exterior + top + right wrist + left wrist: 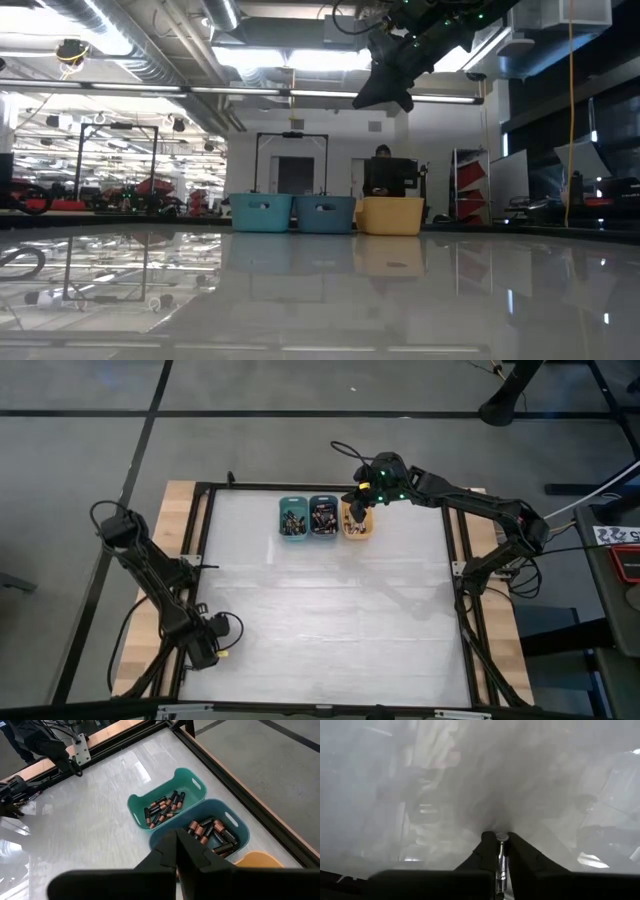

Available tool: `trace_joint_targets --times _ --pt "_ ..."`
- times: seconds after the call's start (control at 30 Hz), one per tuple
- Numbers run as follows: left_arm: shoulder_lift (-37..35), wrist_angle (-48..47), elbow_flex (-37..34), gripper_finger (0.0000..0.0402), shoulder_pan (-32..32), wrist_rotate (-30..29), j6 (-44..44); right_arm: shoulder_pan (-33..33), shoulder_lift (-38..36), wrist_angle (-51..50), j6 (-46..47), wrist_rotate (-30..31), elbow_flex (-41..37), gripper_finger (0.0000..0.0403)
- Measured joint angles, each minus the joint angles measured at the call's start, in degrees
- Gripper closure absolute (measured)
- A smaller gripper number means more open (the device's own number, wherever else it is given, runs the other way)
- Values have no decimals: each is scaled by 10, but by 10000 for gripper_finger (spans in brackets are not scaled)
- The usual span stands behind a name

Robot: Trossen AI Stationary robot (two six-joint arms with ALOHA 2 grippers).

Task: Sort batteries
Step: Put the silver battery into the yellow bin

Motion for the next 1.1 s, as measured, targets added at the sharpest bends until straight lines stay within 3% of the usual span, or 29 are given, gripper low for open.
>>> trace_joint_targets --times 0.23,0.4,0.7,0.83,1.0,1.1 --pt "1 -26 29 373 22 -6 3 0 0 2 -6 0 0 403" --pt "-1 -36 49 389 55 -27 47 0 0 3 -6 0 0 403" --pt "-20 -116 108 382 143 -89 147 0 0 3 -6 -6 0 403" --pt "-61 -151 126 388 196 -137 191 -9 0 0 6 -42 0 403" --pt "-137 -112 132 385 296 -202 246 -33 0 -11 2 -89 -5 403" --pt "-185 -47 132 382 370 -229 284 -49 1 64 38 -224 -27 403"
